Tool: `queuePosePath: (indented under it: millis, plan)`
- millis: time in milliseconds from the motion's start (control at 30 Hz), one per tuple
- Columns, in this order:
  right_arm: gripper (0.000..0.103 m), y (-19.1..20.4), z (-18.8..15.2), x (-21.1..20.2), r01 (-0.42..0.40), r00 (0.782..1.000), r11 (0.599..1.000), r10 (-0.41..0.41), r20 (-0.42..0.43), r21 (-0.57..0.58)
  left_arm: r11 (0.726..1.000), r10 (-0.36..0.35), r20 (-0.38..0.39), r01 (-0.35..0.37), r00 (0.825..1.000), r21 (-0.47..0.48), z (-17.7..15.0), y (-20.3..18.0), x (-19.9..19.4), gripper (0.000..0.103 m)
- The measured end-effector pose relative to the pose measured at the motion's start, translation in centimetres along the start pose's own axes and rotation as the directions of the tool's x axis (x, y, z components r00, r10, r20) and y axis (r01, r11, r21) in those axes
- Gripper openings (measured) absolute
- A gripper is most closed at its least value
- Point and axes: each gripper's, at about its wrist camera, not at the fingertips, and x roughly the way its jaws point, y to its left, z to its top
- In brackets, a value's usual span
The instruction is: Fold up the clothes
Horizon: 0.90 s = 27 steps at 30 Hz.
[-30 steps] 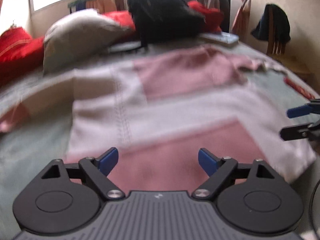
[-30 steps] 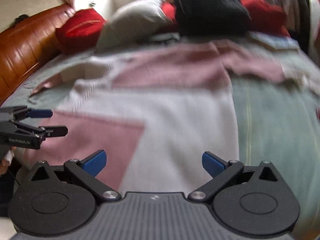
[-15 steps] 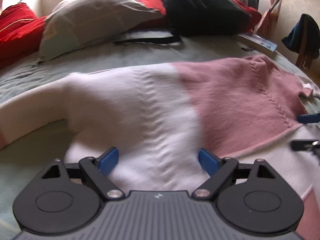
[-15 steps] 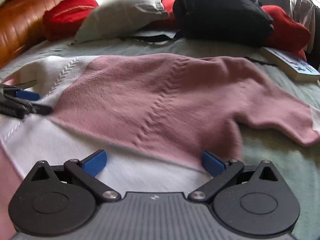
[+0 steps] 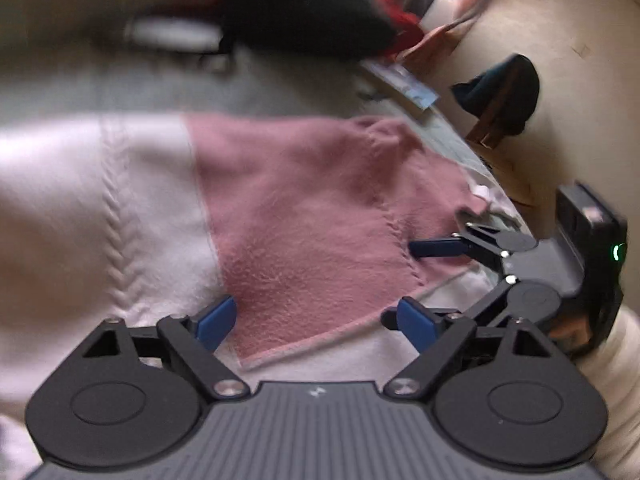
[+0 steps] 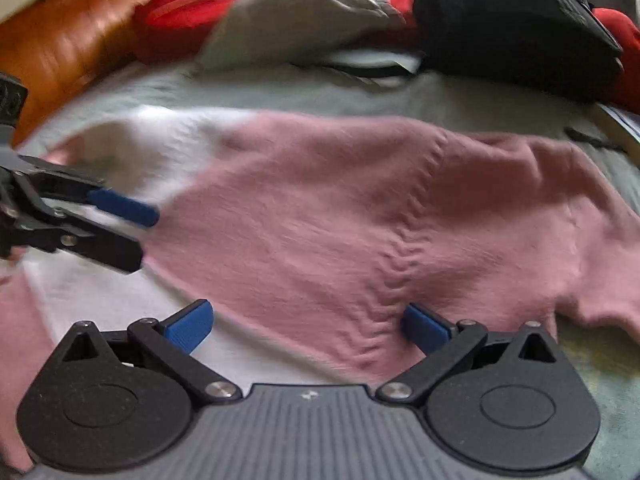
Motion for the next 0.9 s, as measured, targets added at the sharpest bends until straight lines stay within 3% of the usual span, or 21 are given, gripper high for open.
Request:
queuePosePath:
  millis: [200,333,467,533,633,833,900]
  plan:
    - [0.103,-1.9,-0.9,-0.8,0.013,0.999,1.000,-0.014,0.041,0.025,0.990,0.103,0.059,-0.096,0.993,-0.101,2.7,3.9,2.4,0.086]
    - [0.103,-3.0,-0.7,-1.1,0.013,0.999,0.996,-0.017,0.050,0.086,0.981,0.137,0.064,-0.126,0.989,-0.150,3.5,4.5,2.5,0.086]
    - [0.103,-2.3,-0.5,-2.2,-0.015,0.998,0.994,0.008,0.060,0.112,0.975,0.222,0.053,-0.221,0.974,-0.019,2.8,1.4,0.8,0.086]
    - [0.103,-1.6,-0.4,-2.9,-0.034,0.997,0.993,0.026,0.066,0.111,0.974,0.214,0.053,-0.217,0.975,0.056,1.8,0.0,-0.3,0.088]
    - [0.103,-0.4,-0.3,-3.7,-0.052,0.997,0.994,0.045,0.070,0.101,0.964,0.252,0.020,-0.253,0.967,0.079,0.5,0.5,-0.6,0.089]
    - [0.103,-0.4,-2.5,-2.2,0.014,1.000,0.997,-0.015,0.021,0.070,0.939,0.328,-0.045,-0.320,0.944,0.129,-2.2,1.4,-1.1,0.089]
    - [0.103,-1.0,-2.8,-2.8,0.031,0.999,0.996,-0.032,0.017,0.079,0.941,0.324,-0.037,-0.318,0.945,0.114,-2.8,2.2,-2.0,0.089]
